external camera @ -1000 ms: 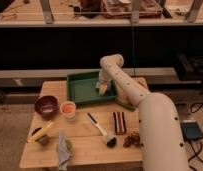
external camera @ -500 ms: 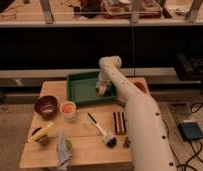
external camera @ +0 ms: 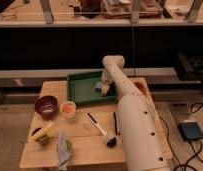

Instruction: Wipe purple bowl with sponge

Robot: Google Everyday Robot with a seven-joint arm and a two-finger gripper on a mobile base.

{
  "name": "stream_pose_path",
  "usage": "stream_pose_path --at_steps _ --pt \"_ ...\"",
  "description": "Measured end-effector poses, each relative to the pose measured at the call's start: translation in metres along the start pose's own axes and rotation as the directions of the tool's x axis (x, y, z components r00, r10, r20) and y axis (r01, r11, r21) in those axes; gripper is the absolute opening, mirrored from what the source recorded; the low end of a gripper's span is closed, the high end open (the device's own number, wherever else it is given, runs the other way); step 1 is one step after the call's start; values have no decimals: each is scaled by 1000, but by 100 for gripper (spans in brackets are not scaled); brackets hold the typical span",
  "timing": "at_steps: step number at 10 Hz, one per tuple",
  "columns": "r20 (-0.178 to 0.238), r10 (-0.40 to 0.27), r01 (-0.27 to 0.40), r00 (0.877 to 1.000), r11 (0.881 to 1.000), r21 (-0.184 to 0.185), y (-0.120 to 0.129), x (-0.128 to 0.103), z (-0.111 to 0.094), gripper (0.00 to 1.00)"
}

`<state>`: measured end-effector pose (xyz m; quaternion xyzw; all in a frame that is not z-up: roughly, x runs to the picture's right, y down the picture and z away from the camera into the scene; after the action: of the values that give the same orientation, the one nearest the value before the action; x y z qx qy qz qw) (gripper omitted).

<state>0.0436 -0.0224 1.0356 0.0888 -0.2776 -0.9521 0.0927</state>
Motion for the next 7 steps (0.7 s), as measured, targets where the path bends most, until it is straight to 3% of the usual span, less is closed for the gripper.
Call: stream_pose_path --at_steps 2,7 --pt "-10 16 -16 1000 1000 6 0 -14 -3 73" --pt "-72 6 -7 997 1000 -8 -10 -12 -19 27"
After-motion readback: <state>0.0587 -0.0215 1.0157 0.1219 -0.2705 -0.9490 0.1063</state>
